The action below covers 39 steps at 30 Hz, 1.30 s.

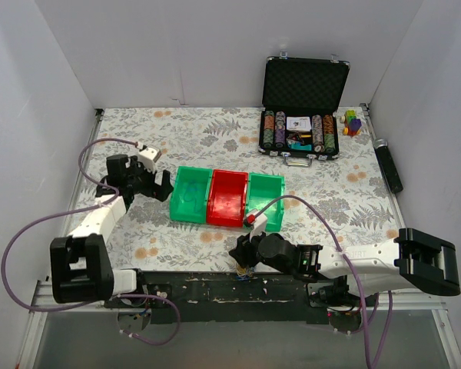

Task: Untangle the cables

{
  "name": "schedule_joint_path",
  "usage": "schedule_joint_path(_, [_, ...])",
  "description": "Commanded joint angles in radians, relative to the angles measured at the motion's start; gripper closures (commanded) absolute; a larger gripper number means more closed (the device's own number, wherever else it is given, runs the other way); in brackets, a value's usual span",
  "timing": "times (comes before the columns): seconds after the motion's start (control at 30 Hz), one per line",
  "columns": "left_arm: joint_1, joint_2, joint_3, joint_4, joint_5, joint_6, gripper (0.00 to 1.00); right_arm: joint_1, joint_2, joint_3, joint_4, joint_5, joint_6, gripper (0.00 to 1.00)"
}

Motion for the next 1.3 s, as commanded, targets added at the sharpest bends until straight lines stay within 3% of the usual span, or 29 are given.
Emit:
schedule_joint_path(0.0, [0.013, 0.106, 0.045, -0.042, 0.178, 0.09, 0.02, 0.006, -0.006, 0.024, 0.037, -0.003, 0.003, 0.5])
schedule_joint_path(0.2, [0.068, 0.244, 0.135, -0.015, 0.176, 0.121, 0.08, 0.006, -0.023, 0.016, 0.029, 0.002, 0.014, 0.5])
schedule_joint_path(0.37, [0.146, 0.263, 0.209, -0.054, 0.279, 0.089, 0.1, 0.006, -0.015, 0.007, 0.044, -0.006, 0.018, 0.5])
schedule_joint_path(0.5, [0.187, 0.251, 0.29, -0.26, 0.47, 0.182, 0.08, 0.006, 0.008, 0.015, 0.052, -0.009, 0.017, 0.5])
schedule_joint_path(0.63, [0.187, 0.246, 0.286, -0.434, 0.573, 0.285, 0.1, 0.006, 0.029, 0.027, 0.054, 0.0, 0.014, 0.5])
schedule_joint_path(0.87, [0.223, 0.272, 0.212, -0.388, 0.547, 0.299, 0.16, 0.003, 0.064, 0.096, -0.05, 0.086, 0.02, 0.51])
schedule_joint_path(1.0, [0.26, 0.327, 0.32, -0.535, 0.636, 0.331, 0.16, -0.026, 0.083, 0.116, -0.136, 0.127, 0.058, 0.52])
schedule_joint_path(1.13, [0.26, 0.389, 0.376, -0.756, 0.681, 0.523, 0.2, -0.104, 0.087, 0.112, -0.192, 0.1, 0.106, 0.53])
schedule_joint_path(1.27, [0.26, 0.381, 0.296, -0.74, 0.688, 0.56, 0.21, -0.144, 0.069, 0.101, -0.219, 0.097, 0.114, 0.54])
